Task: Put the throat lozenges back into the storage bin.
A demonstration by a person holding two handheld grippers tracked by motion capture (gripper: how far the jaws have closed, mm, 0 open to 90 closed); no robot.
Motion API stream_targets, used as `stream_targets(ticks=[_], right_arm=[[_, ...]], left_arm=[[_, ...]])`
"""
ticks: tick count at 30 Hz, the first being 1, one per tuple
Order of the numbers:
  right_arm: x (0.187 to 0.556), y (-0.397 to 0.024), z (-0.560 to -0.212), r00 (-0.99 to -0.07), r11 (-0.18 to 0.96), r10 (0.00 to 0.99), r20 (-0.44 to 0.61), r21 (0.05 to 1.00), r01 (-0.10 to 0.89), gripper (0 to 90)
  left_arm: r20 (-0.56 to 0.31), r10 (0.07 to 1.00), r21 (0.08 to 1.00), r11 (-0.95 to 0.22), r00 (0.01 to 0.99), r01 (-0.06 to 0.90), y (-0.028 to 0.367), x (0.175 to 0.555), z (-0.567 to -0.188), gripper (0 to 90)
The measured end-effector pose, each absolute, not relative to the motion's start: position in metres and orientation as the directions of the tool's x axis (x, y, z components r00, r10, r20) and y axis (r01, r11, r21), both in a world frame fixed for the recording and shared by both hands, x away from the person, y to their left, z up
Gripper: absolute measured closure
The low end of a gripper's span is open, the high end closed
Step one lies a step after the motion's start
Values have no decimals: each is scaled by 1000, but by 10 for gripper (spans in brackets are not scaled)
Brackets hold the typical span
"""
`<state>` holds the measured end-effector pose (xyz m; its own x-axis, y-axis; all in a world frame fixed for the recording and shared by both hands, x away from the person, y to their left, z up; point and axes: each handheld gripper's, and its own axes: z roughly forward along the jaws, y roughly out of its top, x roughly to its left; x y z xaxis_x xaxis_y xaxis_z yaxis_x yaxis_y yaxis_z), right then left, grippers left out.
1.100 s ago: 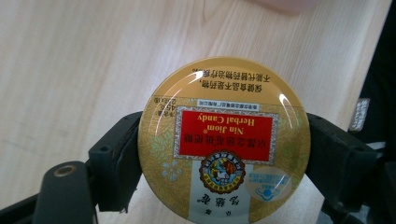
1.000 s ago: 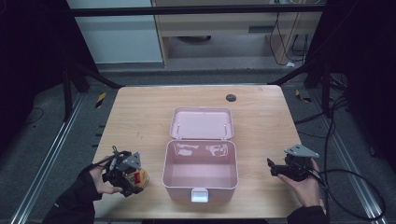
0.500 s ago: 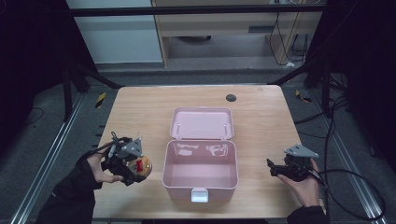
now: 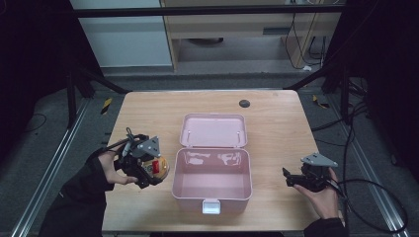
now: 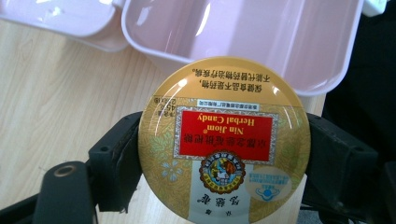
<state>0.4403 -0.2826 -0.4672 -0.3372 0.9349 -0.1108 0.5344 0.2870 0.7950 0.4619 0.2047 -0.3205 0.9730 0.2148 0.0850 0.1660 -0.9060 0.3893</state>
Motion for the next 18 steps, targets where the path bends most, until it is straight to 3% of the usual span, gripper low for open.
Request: stream_targets(ticks=[18], right_arm=[[440, -284, -469, -337, 286, 935, -109, 794, 537, 55]], left_arm=[[84, 143, 404, -909, 986, 98, 161, 468, -315, 195]])
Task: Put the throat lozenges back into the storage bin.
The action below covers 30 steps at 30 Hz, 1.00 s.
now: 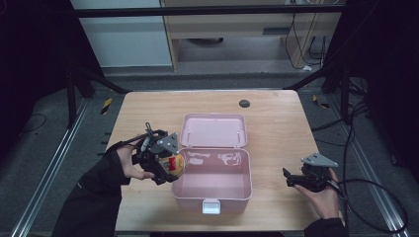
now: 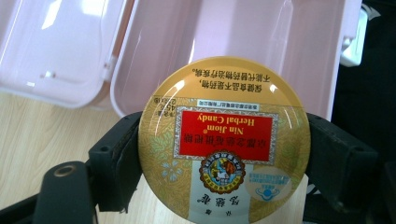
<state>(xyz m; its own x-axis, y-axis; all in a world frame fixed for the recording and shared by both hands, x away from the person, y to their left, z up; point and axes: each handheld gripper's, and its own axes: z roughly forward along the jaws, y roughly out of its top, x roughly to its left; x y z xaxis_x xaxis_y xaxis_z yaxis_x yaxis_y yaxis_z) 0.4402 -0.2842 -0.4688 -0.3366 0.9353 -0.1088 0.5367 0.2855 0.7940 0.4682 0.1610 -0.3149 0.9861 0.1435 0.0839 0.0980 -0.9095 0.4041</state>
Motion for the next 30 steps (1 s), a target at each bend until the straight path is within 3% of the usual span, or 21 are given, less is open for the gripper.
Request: stream_targets(ticks=[30], right_arm=[[441, -283, -472, -347, 299, 931, -116, 786, 541, 54]], left_arm=[[62, 55, 340, -940, 997, 31, 119, 480, -351, 195]])
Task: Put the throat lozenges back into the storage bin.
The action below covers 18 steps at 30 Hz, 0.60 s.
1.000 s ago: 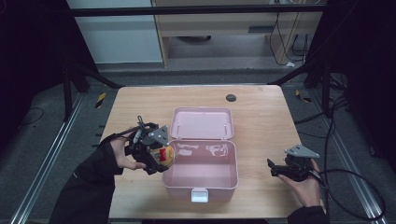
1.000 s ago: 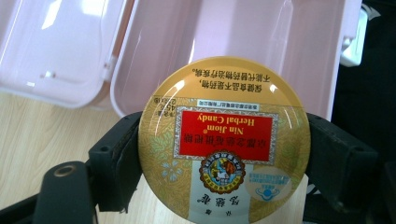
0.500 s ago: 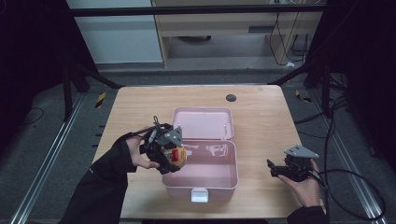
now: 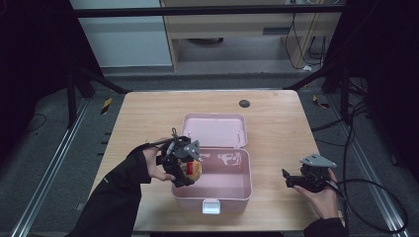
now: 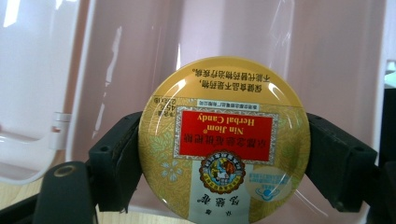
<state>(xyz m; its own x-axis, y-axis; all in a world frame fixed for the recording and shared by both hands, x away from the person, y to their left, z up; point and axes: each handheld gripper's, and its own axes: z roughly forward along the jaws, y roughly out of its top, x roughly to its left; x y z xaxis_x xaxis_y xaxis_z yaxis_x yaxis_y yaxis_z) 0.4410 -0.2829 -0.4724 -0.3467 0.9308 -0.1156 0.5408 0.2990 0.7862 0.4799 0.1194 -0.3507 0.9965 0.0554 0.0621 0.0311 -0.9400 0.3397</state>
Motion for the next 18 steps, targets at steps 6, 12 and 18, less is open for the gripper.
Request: stream_targets(ticks=[6, 12, 18], right_arm=[[441, -283, -473, -347, 300, 931, -116, 784, 544, 53], [441, -282, -474, -351, 305, 929, -118, 781, 545, 52], [441, -281, -475, -350, 301, 930, -113, 780, 549, 50]], left_arm=[[52, 46, 321, -947, 998, 27, 117, 481, -359, 194], [46, 40, 303, -953, 998, 24, 116, 481, -368, 194], [36, 44, 302, -953, 998, 31, 117, 482, -377, 194]])
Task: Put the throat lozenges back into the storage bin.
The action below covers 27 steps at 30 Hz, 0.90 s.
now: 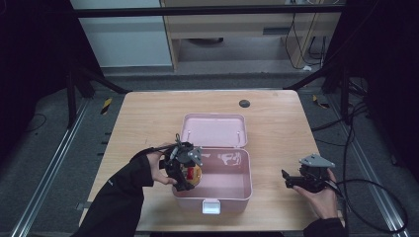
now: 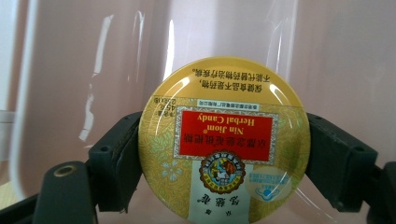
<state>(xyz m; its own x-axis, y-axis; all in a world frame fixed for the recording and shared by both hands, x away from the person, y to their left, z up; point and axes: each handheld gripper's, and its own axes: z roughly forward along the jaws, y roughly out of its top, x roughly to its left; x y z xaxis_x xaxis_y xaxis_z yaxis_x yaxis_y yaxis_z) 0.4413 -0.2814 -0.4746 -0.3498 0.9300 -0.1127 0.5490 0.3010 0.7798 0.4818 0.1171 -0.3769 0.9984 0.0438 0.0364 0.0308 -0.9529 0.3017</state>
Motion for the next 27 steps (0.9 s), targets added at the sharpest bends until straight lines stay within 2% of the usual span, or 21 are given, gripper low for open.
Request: stream_targets(ticks=[27], right_arm=[[442, -281, -476, -353, 313, 928, -122, 770, 556, 41]], left_arm=[[13, 62, 285, -957, 998, 56, 120, 485, -400, 167]])
